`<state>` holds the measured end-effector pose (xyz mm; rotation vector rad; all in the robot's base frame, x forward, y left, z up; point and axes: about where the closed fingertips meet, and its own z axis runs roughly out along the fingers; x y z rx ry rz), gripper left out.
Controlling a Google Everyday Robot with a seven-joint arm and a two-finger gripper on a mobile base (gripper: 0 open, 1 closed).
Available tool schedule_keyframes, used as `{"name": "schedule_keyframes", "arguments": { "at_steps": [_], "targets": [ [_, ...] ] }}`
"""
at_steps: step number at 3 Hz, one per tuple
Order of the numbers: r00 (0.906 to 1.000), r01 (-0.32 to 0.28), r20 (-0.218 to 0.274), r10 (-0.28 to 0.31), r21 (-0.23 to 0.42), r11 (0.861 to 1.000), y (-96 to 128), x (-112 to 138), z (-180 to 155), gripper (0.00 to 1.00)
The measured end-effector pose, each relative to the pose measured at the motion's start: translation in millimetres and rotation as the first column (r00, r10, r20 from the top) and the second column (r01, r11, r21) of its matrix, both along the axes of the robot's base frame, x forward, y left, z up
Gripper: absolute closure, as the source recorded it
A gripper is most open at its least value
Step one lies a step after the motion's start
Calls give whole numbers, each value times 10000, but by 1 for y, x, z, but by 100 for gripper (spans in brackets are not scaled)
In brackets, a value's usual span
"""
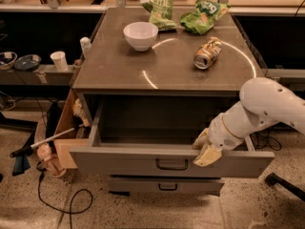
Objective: Open top drawer
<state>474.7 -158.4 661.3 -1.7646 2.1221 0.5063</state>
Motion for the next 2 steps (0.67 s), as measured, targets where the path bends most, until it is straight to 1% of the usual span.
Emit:
{"name": "schedule_keyframes", "arguments": {
  "at_steps": [1, 2],
  "targets": [
    [9998, -127, -150, 128, 43, 9999, -3, -17, -1, 100],
    [9993, -258, -282, 262, 139, 9996, 0, -43, 6, 100]
  ]
}}
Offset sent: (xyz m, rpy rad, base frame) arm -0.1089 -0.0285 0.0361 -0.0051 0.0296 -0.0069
